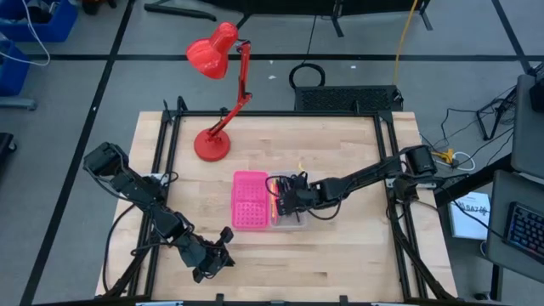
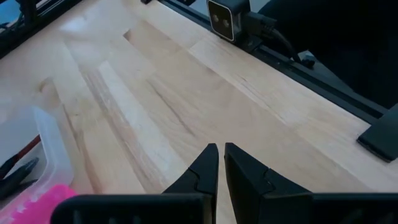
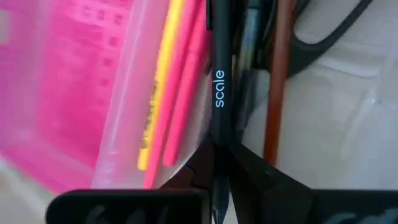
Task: Pick & place school supplies into a supply box
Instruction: Put the black pen into the pink supply box
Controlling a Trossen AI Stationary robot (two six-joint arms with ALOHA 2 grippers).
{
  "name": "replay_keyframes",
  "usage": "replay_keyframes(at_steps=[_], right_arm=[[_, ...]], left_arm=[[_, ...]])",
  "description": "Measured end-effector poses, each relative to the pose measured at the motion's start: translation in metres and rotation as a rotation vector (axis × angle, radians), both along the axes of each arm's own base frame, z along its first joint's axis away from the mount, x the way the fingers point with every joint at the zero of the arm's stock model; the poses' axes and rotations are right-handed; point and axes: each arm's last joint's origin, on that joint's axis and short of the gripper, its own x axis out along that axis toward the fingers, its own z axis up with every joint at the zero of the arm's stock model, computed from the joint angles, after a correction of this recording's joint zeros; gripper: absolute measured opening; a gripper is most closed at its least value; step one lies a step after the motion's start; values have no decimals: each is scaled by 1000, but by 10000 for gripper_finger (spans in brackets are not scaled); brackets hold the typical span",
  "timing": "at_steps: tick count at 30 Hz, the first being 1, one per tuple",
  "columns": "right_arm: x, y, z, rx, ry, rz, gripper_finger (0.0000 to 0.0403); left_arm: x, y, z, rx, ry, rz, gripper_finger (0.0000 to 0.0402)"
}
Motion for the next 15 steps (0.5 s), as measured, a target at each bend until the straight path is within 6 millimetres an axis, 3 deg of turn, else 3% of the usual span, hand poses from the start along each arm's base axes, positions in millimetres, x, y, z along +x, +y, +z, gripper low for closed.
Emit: replay_keyframes(at_steps=[8,15], right_arm=[[-3,-3,-6,-9,-16,-26,22],[-1,-2,-4,-32,-45,11,91]], left_arm=[[0,0,0,-19,8,14,37],[0,0,0,-34,15,25,37]])
